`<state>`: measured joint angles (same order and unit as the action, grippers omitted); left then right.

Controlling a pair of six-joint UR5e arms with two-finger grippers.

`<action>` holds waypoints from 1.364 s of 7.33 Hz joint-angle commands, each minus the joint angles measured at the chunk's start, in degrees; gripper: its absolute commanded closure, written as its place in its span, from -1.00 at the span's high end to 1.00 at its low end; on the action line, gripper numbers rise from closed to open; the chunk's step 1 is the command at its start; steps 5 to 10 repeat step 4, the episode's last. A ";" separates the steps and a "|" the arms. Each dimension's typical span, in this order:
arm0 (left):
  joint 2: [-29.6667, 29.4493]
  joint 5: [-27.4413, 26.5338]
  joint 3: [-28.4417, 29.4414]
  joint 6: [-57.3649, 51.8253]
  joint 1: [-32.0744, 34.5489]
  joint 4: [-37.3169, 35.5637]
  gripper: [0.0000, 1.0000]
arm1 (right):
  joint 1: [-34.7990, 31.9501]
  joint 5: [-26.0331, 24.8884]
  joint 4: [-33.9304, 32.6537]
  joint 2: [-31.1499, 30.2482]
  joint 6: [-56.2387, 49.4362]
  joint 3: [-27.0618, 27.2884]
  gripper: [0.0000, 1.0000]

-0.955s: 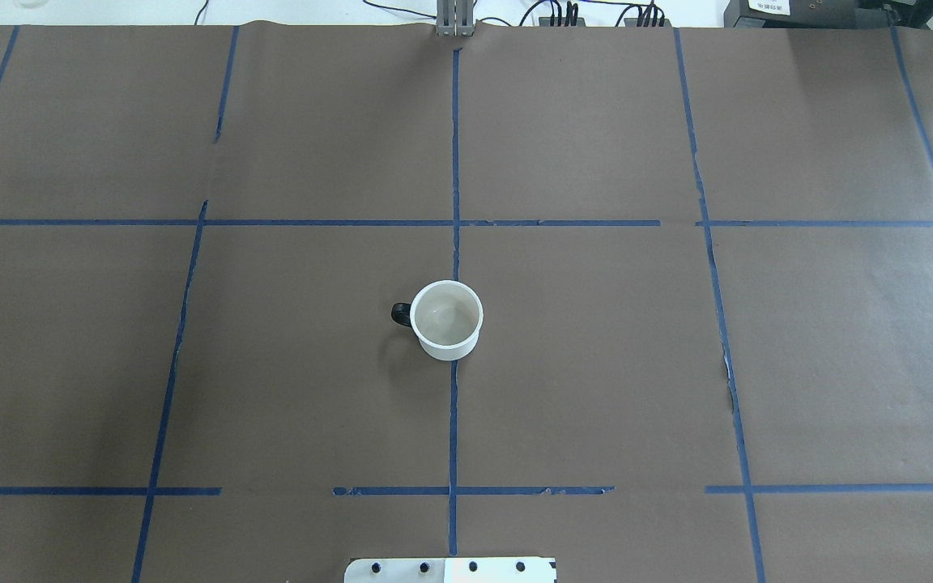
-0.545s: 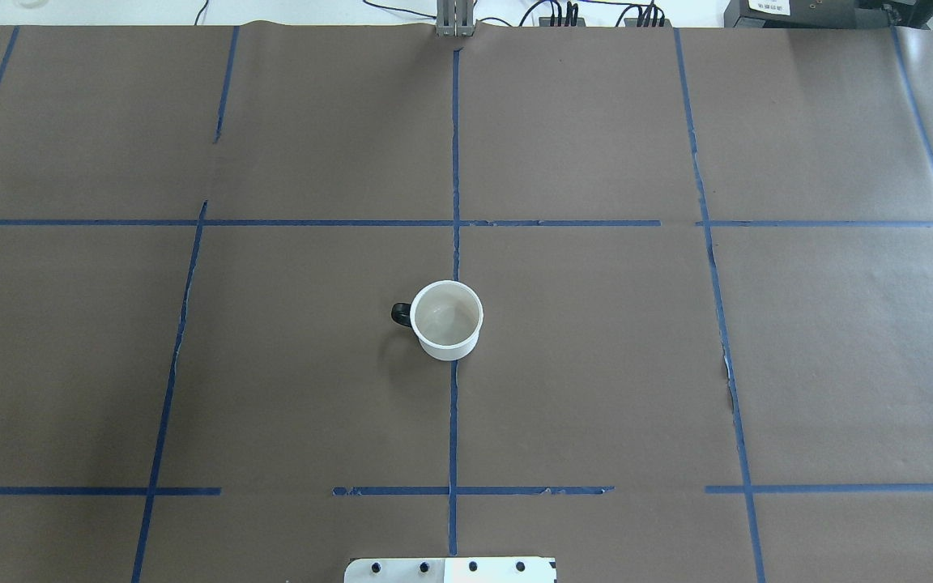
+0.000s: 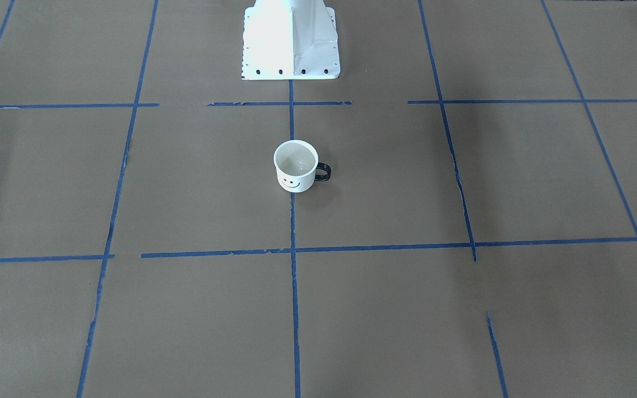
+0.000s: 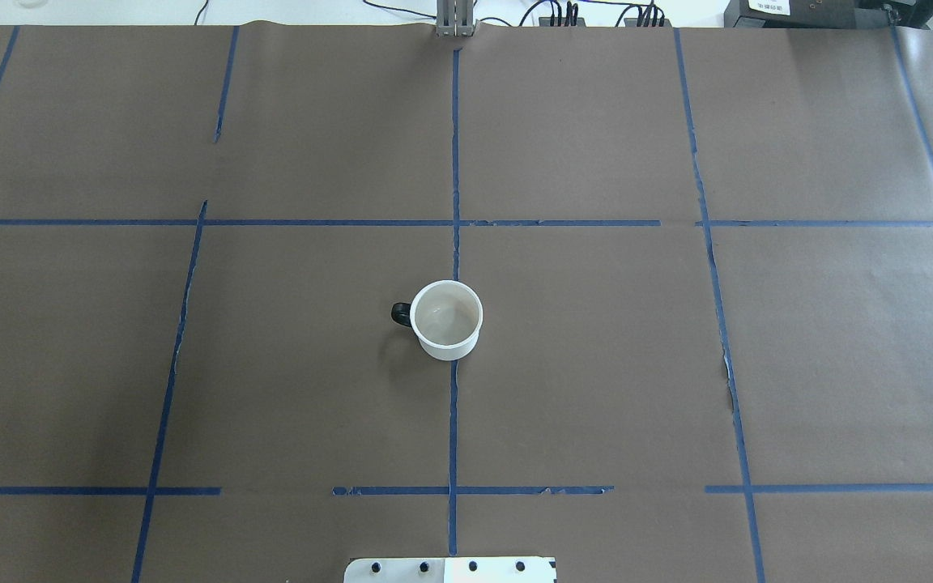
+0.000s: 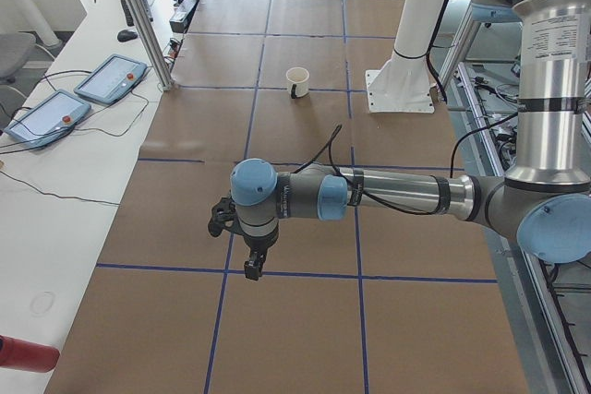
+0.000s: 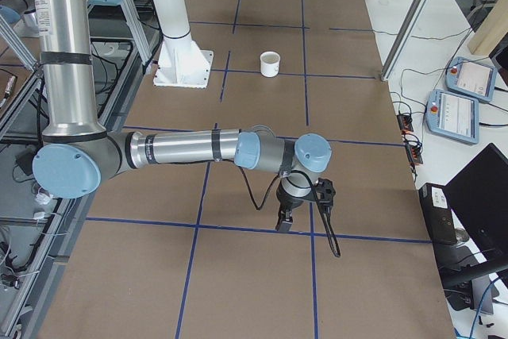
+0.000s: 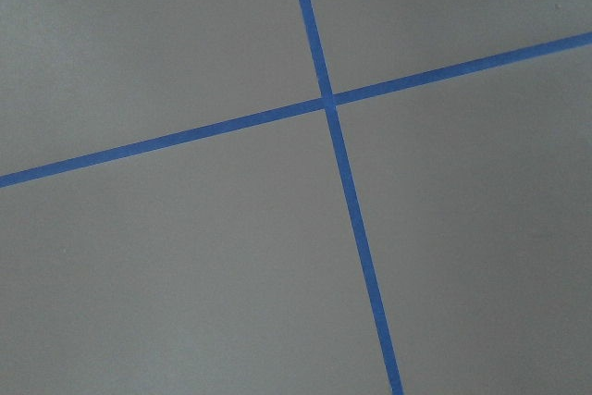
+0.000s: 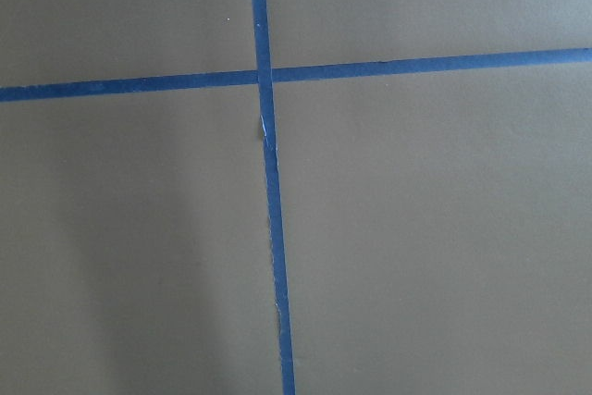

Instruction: Flip mug

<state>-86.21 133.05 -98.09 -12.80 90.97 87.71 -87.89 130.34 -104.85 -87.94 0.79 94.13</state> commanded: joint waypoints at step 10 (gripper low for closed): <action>0.08 0.01 0.53 -0.12 0.00 0.00 1.00 | 0.00 0.00 0.00 0.05 0.00 0.00 1.00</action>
